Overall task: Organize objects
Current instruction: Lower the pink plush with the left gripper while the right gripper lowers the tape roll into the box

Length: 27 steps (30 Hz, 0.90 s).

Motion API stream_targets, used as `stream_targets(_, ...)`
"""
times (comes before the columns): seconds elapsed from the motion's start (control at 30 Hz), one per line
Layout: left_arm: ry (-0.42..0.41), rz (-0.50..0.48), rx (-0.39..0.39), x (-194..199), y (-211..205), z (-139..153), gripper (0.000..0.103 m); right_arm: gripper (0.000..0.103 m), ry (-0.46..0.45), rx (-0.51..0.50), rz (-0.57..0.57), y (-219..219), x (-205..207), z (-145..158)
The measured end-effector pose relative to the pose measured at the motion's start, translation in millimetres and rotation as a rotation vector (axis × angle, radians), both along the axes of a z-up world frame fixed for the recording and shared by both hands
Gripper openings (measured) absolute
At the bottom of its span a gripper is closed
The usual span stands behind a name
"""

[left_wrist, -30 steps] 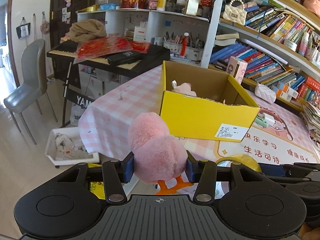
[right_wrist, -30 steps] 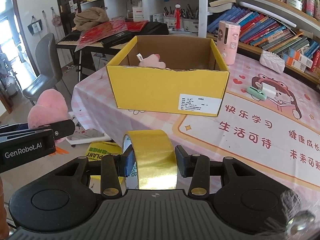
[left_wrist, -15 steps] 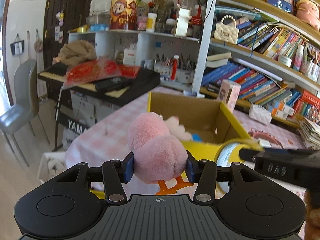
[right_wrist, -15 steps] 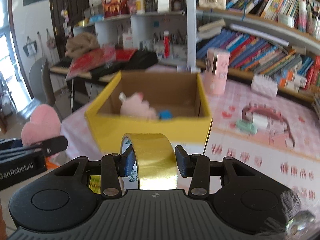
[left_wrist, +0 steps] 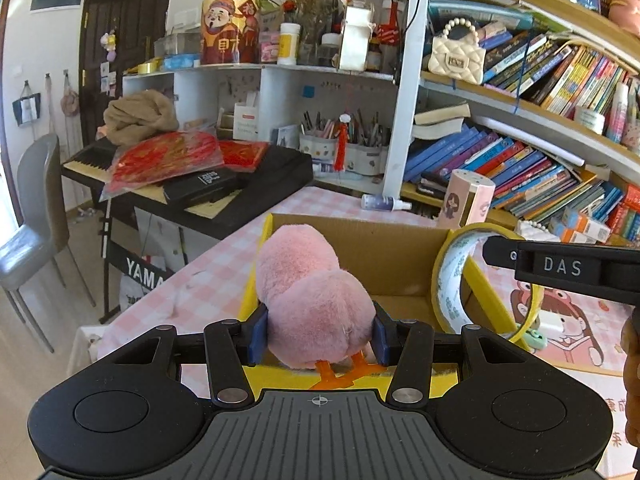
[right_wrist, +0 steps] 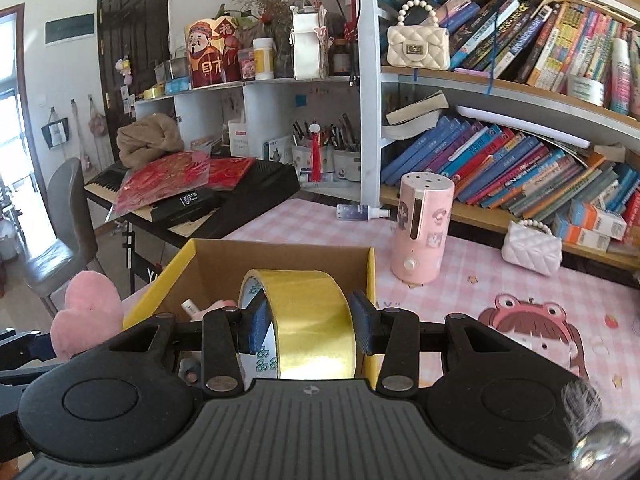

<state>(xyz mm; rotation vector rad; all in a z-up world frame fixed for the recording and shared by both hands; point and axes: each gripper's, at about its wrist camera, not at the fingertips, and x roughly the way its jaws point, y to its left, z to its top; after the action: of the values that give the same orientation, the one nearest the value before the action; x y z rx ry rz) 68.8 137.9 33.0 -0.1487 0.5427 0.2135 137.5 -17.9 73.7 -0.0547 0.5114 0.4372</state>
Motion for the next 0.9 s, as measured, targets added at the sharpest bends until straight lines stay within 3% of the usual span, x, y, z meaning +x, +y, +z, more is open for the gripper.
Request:
stream_targets(0.57,0.135,-0.026,0.093,62,-27,-24,0.048,0.040,0.043,-0.074,0.104,15,73,-32)
stream_targets(0.9,0.240,-0.060,0.104,80,-38,-45,0.048,0.040,0.099,-0.146,0.184,26,91,-52)
